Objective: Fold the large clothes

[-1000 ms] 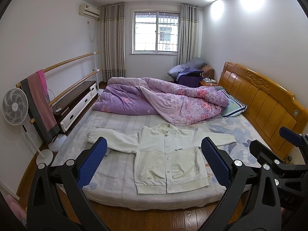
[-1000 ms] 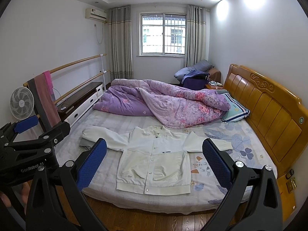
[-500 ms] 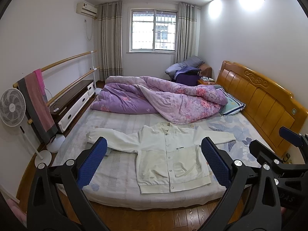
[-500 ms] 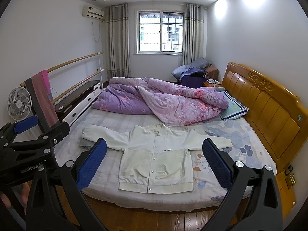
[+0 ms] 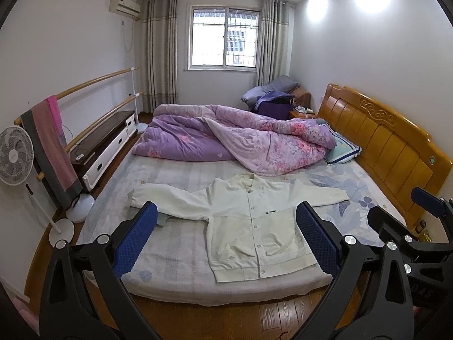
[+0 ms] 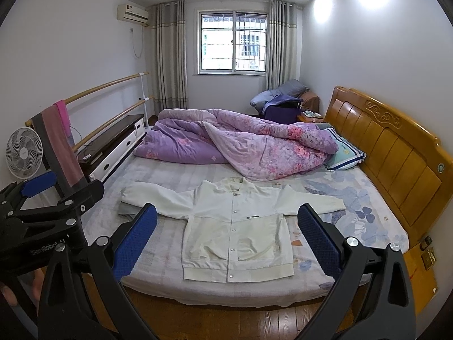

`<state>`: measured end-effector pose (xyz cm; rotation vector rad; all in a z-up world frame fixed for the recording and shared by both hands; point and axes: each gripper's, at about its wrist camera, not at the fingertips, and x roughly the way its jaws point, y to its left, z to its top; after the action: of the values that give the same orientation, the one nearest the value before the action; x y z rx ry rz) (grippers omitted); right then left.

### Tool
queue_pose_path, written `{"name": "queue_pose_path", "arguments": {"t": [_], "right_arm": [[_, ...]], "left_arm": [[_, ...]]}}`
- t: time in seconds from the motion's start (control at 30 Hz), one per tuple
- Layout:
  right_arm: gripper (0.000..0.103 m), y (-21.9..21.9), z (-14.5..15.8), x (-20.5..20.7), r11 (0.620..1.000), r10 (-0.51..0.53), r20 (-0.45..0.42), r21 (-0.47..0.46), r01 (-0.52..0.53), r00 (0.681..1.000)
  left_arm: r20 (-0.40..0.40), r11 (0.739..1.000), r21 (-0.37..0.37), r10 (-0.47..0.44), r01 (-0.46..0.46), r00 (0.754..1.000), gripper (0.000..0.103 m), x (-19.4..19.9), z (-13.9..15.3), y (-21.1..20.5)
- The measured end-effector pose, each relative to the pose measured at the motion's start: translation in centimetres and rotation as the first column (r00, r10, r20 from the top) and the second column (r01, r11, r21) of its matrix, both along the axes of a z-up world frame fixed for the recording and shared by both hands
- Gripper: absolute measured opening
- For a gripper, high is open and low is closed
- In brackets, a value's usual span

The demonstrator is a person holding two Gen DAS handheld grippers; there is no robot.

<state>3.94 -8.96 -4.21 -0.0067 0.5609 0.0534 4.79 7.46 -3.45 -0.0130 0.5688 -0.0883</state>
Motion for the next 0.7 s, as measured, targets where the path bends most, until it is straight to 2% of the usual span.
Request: {"name": "queue_pose_path", "arguments": {"t": [0.2,0.4,0.5,0.7], "right_arm": [[0.096,0.8,-1.0,2.8,1.0,0.021,-0.033,-0.006,-0.021,0.999],[0.096,0.5,-2.5,7.2,0.999,0.049,-0.07,0.014,-0.049,0.996],[0.096,0.1,-3.4,10.4,0.997,0.073,-0.094,0.025,-0.071,0.993],[0.096,-2.0,-4.8,18.5,0.993,0.12,-0.123,0.03,-0.117,0.985]], "left_arm": [[-0.02,1.0,-0.009,0.025,-0.026,0.999,0.098,2.5,-0.7,0.9],[-0.061,0.998,0.008,0.061,-0.061,0.996,0.098,6.5,-2.0,1.1],[-0.081,0.996,0.022,0.084,-0.082,0.993,0.098,9.2,-2.8,0.6],[-0.117,0.99,0.041,0.138,-0.134,0.983,0.098,17.0,-4.3,-1.3]]}}
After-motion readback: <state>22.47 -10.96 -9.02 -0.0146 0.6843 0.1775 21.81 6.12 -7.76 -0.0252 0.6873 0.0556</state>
